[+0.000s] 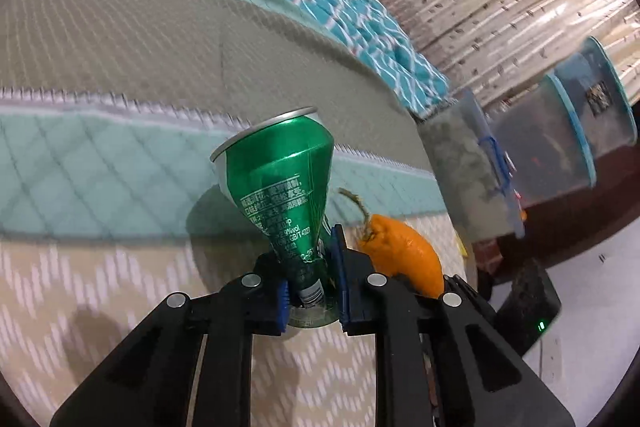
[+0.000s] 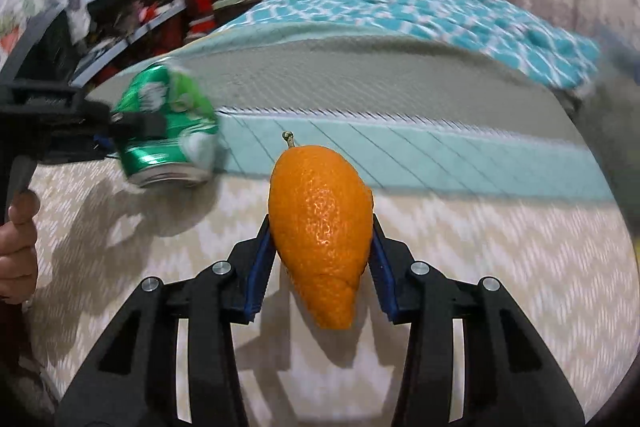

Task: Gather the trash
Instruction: 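Carry the green can and orange in both tools over the beige bin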

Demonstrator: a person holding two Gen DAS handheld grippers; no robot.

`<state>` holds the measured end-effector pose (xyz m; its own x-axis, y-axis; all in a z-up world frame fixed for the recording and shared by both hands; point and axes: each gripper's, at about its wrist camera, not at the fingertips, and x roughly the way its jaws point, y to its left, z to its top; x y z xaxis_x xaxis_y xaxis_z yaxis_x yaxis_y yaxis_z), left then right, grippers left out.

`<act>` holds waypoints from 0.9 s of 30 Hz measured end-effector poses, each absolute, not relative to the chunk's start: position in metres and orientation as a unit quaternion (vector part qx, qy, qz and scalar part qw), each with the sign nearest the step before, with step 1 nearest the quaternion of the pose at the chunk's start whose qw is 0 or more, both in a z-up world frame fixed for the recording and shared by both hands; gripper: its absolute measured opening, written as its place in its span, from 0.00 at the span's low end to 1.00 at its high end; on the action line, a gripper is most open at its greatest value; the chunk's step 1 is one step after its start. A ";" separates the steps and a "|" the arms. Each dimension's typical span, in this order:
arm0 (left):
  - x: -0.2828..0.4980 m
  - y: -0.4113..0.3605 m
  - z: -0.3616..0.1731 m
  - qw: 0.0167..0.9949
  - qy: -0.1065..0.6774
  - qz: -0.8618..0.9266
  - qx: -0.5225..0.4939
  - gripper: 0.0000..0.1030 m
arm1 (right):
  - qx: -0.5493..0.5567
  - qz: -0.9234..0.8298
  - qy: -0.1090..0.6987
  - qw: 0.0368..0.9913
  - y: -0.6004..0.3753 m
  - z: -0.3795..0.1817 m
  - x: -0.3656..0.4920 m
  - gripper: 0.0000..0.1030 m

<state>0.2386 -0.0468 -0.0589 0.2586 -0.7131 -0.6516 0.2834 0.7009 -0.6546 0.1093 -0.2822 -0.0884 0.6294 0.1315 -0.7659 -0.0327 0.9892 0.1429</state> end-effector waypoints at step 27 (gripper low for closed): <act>0.143 -0.339 -0.033 0.674 0.540 -0.503 -0.020 0.16 | 0.202 -0.164 0.322 0.910 -0.501 -0.072 -0.044 0.45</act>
<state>0.1426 -0.3387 -0.0329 -0.0901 -0.6999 -0.7085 0.6575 0.4926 -0.5702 -0.0443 -0.5011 -0.0721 0.7386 -0.1687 -0.6527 0.4292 0.8643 0.2623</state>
